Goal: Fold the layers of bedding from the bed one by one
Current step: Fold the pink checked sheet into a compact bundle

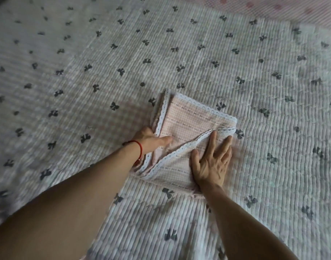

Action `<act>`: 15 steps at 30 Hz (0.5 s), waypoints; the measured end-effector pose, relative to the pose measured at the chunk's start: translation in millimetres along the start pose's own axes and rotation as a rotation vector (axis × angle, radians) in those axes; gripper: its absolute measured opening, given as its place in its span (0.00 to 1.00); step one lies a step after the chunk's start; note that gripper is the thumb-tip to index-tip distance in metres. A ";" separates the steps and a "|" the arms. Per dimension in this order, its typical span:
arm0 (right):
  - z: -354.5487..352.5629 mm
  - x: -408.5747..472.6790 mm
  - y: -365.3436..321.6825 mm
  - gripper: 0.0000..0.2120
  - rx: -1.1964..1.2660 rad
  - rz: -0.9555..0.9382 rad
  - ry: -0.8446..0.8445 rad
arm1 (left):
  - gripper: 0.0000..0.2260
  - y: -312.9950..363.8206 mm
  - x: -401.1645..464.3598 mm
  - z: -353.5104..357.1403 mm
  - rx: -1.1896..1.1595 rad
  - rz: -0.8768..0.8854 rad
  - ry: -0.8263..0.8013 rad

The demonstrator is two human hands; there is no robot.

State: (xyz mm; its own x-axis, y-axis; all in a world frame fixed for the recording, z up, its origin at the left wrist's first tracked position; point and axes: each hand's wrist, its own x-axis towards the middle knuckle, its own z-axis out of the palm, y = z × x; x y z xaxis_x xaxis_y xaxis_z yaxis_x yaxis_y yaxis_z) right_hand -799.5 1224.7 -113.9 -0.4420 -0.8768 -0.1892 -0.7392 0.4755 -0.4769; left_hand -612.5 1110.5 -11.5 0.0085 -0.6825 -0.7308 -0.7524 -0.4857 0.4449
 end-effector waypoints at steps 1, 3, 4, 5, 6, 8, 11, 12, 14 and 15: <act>-4.2 -1.4 3.6 0.40 0.044 -0.026 -0.043 | 0.42 3.1 -14.6 -2.8 -0.024 0.018 -0.014; -37.5 -13.1 6.1 0.41 0.269 -0.054 -0.175 | 0.40 10.6 -61.9 -8.2 -0.072 0.093 -0.007; -60.1 -22.5 6.5 0.42 0.476 0.001 -0.241 | 0.34 12.2 -91.2 -11.5 -0.114 0.146 0.013; -75.2 -32.2 7.5 0.41 0.675 0.119 -0.322 | 0.26 12.9 -118.3 -14.0 -0.156 0.191 0.015; -90.8 -46.5 9.7 0.36 0.797 0.233 -0.398 | 0.21 9.9 -144.8 -15.3 -0.193 0.242 0.021; -137.2 -76.2 -5.5 0.24 0.931 0.354 -0.630 | 0.21 -2.6 -211.3 -27.3 -0.306 0.294 0.036; -179.1 -117.6 -37.3 0.26 1.004 0.336 -0.852 | 0.20 -39.4 -311.3 -53.0 -0.496 0.280 0.100; -196.1 -134.4 -53.1 0.26 1.040 0.278 -0.917 | 0.21 -54.9 -349.6 -60.2 -0.581 0.258 0.158; -219.7 -168.7 -90.6 0.33 1.010 0.232 -1.011 | 0.27 -96.1 -421.3 -70.8 -0.732 0.197 0.307; -223.8 -183.8 -104.0 0.40 0.985 0.217 -1.040 | 0.30 -116.0 -453.7 -69.8 -0.789 0.160 0.372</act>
State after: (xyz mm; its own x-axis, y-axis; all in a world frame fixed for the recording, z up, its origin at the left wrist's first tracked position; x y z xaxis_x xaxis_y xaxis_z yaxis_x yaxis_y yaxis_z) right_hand -755.1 1352.4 162.6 0.3813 -0.6528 -0.6546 0.1252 0.7380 -0.6631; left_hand -483.1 1438.4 304.6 0.2594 -0.8412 -0.4744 -0.0906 -0.5102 0.8552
